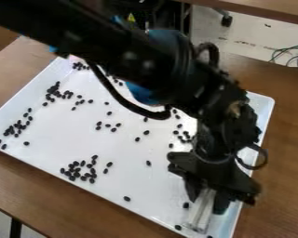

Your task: Sweep into pile

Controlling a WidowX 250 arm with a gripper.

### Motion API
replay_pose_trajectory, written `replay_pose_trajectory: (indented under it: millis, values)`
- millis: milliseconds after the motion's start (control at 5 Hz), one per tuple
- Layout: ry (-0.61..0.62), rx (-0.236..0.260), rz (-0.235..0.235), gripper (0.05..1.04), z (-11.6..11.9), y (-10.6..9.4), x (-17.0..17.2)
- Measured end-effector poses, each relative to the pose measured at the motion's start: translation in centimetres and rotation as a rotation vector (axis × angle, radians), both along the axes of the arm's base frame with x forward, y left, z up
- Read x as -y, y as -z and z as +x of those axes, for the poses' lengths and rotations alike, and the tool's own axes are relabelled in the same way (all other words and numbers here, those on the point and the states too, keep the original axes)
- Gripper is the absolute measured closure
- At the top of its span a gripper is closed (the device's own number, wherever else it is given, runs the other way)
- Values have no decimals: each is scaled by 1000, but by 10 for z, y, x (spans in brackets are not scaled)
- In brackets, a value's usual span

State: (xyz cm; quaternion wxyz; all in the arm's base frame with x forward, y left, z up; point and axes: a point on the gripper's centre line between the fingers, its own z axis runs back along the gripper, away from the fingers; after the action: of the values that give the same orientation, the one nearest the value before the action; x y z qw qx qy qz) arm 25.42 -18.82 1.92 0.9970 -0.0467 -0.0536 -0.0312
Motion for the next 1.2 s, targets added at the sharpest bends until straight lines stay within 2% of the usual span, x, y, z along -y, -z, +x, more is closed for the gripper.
replay_pose_trajectory:
  millis: [200,400,600,800,1000,1200]
  values:
    - [-6,6,-18,720,1,0,3]
    - [-5,-19,-57,720,-4,0,8]
    - [-6,-73,-111,720,1,8,1]
    - [2,-85,-78,720,7,19,-7]
    - [-33,-83,-75,720,17,22,-26]
    - [-66,-60,-20,720,31,22,-62]
